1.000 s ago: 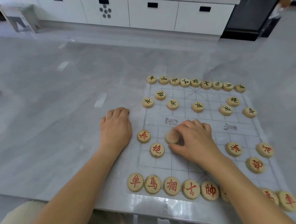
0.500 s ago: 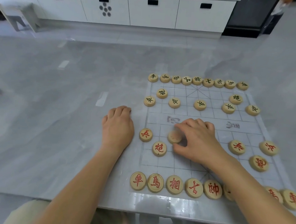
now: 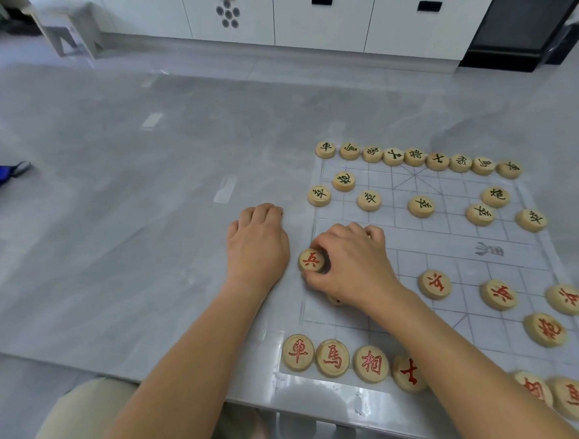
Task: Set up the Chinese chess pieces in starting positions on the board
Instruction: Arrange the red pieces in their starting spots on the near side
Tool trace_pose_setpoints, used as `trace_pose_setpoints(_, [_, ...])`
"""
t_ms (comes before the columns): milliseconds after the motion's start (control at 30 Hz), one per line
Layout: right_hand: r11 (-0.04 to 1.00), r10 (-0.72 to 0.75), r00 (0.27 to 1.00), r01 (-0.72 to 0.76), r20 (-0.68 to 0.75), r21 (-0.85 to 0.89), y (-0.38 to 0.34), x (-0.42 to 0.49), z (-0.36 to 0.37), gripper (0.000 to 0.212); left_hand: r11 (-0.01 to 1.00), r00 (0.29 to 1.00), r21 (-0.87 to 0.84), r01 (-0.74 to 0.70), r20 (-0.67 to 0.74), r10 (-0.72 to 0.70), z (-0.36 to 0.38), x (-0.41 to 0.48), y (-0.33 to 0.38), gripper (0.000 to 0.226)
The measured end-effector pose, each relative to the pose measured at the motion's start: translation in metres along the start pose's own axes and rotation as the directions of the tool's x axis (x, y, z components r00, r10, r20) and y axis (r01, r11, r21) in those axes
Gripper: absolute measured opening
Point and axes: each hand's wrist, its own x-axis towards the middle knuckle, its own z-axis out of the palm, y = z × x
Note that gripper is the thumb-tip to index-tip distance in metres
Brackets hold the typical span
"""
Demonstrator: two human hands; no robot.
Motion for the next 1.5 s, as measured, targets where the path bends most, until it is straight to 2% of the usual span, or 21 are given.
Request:
trace_pose_setpoints(167, [1.000, -0.013, 1.000, 0.013, -0.004, -0.015, 0.000, 0.000, 0.000, 0.039, 1.000, 1.000, 0.010, -0.001, 0.003, 0.001, 0.000, 0.000, 0.001, 0.033])
trace_pose_setpoints(233, [1.000, -0.014, 1.000, 0.014, 0.015, -0.008, 0.001, -0.001, -0.001, 0.045, 1.000, 1.000, 0.011, 0.001, 0.005, -0.001, 0.000, 0.000, 0.000, 0.033])
trace_pose_setpoints(333, [0.984, 0.083, 0.997, -0.083, 0.010, 0.160, 0.015, -0.010, -0.013, 0.057, 1.000, 1.000, 0.005, 0.000, 0.001, 0.000, -0.002, 0.000, 0.001, 0.032])
trace_pose_setpoints(433, [0.955, 0.156, 0.987, -0.143, -0.032, 0.259, 0.034, -0.024, -0.027, 0.049, 1.000, 1.000, 0.007, -0.007, 0.003, 0.007, -0.001, -0.001, 0.002, 0.033])
trace_pose_setpoints(567, [0.995, -0.002, 0.996, -0.006, 0.084, 0.095, 0.034, -0.045, -0.027, 0.063, 1.000, 1.000, 0.011, -0.007, 0.008, 0.007, -0.001, -0.001, 0.001, 0.034])
trace_pose_setpoints(633, [0.998, -0.050, 0.994, 0.046, 0.100, 0.039, 0.030, -0.049, -0.020, 0.058, 1.000, 1.000, 0.012, -0.006, 0.013, 0.005, -0.002, -0.001, 0.001, 0.034])
trace_pose_setpoints(800, [0.999, -0.052, 0.997, 0.052, 0.060, 0.013, 0.027, -0.049, -0.012, 0.044, 1.000, 1.000, 0.007, -0.003, 0.017, 0.003, -0.003, -0.001, 0.001, 0.034])
trace_pose_setpoints(867, [0.998, -0.056, 0.997, 0.056, 0.058, 0.006, 0.027, -0.049, -0.011, 0.047, 1.000, 1.000, 0.006, -0.002, 0.021, 0.002, -0.003, -0.001, 0.002, 0.034])
trace_pose_setpoints(933, [0.998, -0.057, 0.996, 0.056, 0.067, 0.010, 0.030, -0.051, -0.014, 0.059, 1.000, 1.000, 0.005, -0.004, 0.020, 0.004, -0.003, -0.001, 0.002, 0.033])
trace_pose_setpoints(1033, [0.995, 0.023, 0.999, -0.025, 0.026, 0.100, 0.047, -0.059, -0.026, 0.082, 1.000, 1.000, 0.000, -0.008, 0.024, 0.008, -0.003, -0.001, 0.001, 0.033])
trace_pose_setpoints(1133, [0.976, 0.178, 0.983, -0.172, -0.037, 0.136, 0.086, -0.074, -0.042, 0.087, 1.000, 1.000, -0.001, -0.001, 0.026, 0.001, -0.003, 0.000, 0.000, 0.034])
trace_pose_setpoints(1233, [0.959, 0.278, 0.961, -0.278, 0.003, 0.056, 0.119, -0.092, -0.055, 0.084, 1.000, 1.000, -0.001, 0.008, 0.028, -0.008, -0.004, 0.000, 0.000, 0.034])
trace_pose_setpoints(1333, [0.956, 0.287, 0.956, -0.281, 0.065, -0.087, 0.128, -0.103, -0.055, 0.075, 1.000, 0.999, 0.010, 0.010, 0.036, -0.011, -0.003, 0.000, 0.001, 0.033])
trace_pose_setpoints(1500, [0.941, 0.294, 0.955, -0.294, -0.024, -0.168, 0.115, -0.095, -0.042, 0.066, 1.000, 0.999, 0.029, 0.011, 0.047, -0.012, -0.005, 0.000, 0.000, 0.034])
